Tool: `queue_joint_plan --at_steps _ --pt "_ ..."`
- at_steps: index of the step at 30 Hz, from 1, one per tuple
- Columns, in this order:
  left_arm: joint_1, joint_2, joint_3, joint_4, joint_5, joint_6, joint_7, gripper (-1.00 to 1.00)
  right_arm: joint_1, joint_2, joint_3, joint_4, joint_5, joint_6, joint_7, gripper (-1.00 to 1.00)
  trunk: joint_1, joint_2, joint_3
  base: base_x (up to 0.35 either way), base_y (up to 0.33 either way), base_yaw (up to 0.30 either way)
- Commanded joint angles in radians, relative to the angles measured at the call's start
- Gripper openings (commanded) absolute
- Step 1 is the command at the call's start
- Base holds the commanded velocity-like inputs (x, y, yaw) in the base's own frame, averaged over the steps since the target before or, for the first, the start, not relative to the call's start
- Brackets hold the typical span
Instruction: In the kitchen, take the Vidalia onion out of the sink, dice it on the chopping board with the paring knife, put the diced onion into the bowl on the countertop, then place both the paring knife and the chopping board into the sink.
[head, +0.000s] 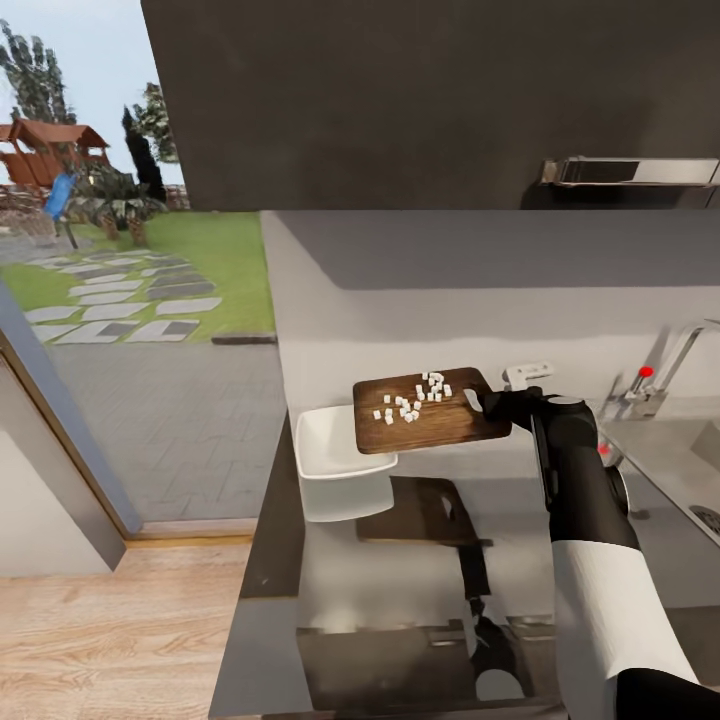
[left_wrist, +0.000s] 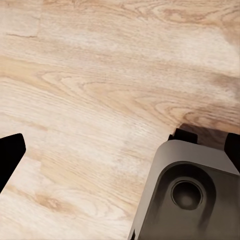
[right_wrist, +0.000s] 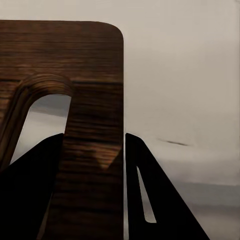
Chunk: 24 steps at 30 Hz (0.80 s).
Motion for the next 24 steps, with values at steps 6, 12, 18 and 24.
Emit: queue_joint_plan --at_steps 6,12,18,24 --pt "-0.002 -0.001 -0.008 0.003 0.006 -0.006 0.002 1.00 -0.001 0.001 0.033 0.002 0.010 0.002 0.009 -1.00 0.000 -0.001 -0.001 0.000 0.000 0.003" --pt "-0.002 -0.001 -0.008 0.003 0.006 -0.007 0.003 1.00 -0.001 0.001 0.040 0.003 0.010 0.002 0.009 -1.00 0.000 -0.001 -0.001 0.000 0.000 0.000" --pt "-0.002 -0.001 -0.007 0.002 0.008 -0.007 0.004 1.00 -0.001 0.001 0.041 0.007 0.009 -0.001 0.015 -1.00 0.000 -0.001 -0.001 0.000 0.000 0.000" --pt "-0.002 -0.003 -0.007 0.002 0.008 -0.007 0.003 1.00 -0.001 0.001 0.040 0.007 0.009 -0.003 0.016 -1.00 0.000 -0.001 -0.001 0.000 0.000 0.000"
